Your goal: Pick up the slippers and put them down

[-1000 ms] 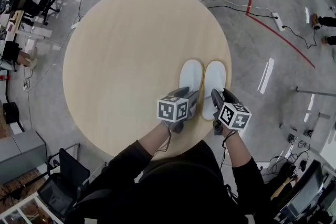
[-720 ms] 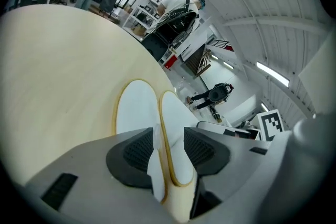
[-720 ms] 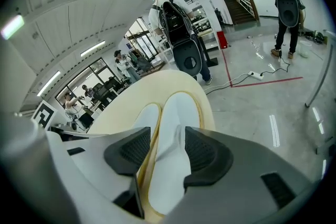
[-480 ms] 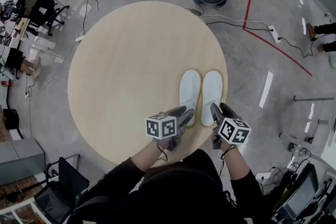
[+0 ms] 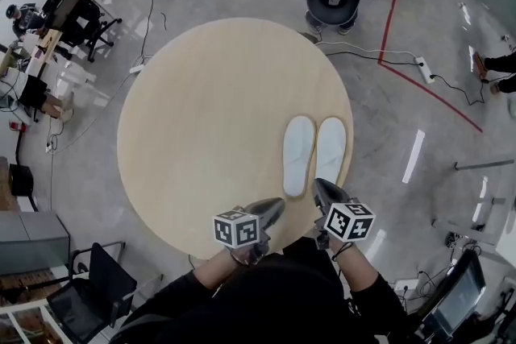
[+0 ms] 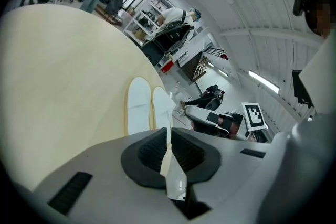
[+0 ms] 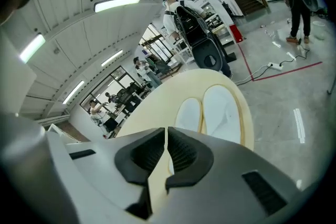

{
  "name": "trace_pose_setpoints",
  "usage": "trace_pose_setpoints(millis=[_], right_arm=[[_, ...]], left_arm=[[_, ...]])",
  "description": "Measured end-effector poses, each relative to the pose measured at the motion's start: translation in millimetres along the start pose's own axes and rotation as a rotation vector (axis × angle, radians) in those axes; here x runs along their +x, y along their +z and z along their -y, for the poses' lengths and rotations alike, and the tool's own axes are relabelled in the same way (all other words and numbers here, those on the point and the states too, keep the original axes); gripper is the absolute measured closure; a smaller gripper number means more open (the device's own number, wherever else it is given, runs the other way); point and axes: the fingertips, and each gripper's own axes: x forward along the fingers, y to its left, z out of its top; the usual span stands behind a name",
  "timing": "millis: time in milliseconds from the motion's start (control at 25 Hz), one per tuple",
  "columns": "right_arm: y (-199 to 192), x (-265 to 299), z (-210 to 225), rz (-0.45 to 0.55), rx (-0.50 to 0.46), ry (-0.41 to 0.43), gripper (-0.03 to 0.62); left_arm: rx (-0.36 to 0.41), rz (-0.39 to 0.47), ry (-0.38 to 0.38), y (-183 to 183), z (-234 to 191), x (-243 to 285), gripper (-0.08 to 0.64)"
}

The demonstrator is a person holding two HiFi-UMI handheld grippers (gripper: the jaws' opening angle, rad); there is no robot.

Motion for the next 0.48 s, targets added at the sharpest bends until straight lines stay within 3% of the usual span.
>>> trace_pose_setpoints(millis=[120, 280, 480], right_arm=[[-6, -4, -25, -0.01, -0.038, 0.091, 0.578], [-11, -10, -45, -0.013, -0.084, 0.086, 0.578], [-16, -9, -86, -0.009, -0.114, 0.073, 0.577]], left_arm=[[-0.01, 0.057, -0.003, 2, -1, -15, 0.532], [0.009, 0.103, -0.064, 7, 8, -36, 0.537], [0.174, 0.154, -0.03, 23, 8, -79, 0.537]])
